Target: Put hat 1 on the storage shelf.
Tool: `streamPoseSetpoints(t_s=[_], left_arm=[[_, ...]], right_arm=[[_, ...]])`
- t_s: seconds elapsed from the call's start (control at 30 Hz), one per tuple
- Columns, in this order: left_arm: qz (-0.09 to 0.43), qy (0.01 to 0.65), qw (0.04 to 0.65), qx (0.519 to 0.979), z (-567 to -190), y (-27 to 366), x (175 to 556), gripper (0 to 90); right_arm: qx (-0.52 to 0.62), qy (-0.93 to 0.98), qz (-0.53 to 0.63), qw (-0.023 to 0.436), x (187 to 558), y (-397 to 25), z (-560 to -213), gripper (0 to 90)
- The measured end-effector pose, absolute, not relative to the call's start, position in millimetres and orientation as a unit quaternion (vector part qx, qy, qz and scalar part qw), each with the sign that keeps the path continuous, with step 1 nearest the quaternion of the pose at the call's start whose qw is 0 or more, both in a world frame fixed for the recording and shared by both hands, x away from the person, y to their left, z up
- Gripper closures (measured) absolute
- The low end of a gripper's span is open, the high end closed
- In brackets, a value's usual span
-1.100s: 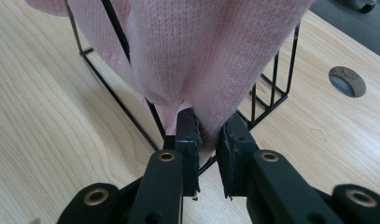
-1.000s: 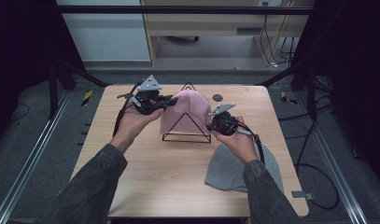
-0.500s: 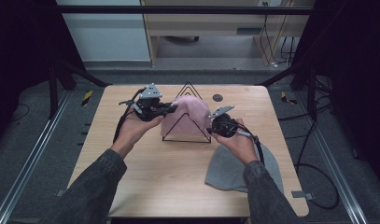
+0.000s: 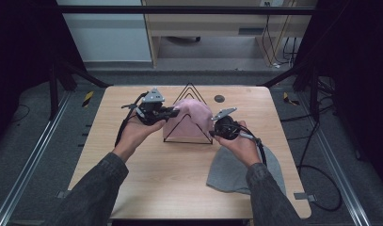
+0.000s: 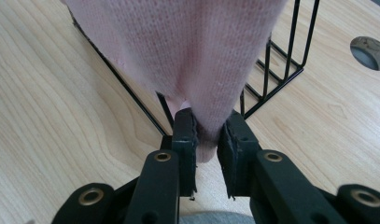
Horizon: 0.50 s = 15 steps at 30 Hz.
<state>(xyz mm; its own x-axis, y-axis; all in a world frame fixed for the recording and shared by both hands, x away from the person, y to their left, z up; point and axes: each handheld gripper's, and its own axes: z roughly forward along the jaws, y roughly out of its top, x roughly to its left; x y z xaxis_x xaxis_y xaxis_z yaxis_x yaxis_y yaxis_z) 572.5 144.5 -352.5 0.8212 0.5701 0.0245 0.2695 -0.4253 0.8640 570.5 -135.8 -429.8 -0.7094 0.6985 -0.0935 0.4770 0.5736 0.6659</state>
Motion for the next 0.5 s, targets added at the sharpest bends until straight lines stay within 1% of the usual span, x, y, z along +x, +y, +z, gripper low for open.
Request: streamPoseSetpoints(t_s=[0.5], left_arm=[[0.151,0.254,0.469,0.832,-361.4,143.7,571.3,80.2]], right_arm=[[0.341,0.87,0.311,0.173,570.0,-138.7,-432.3,75.8]])
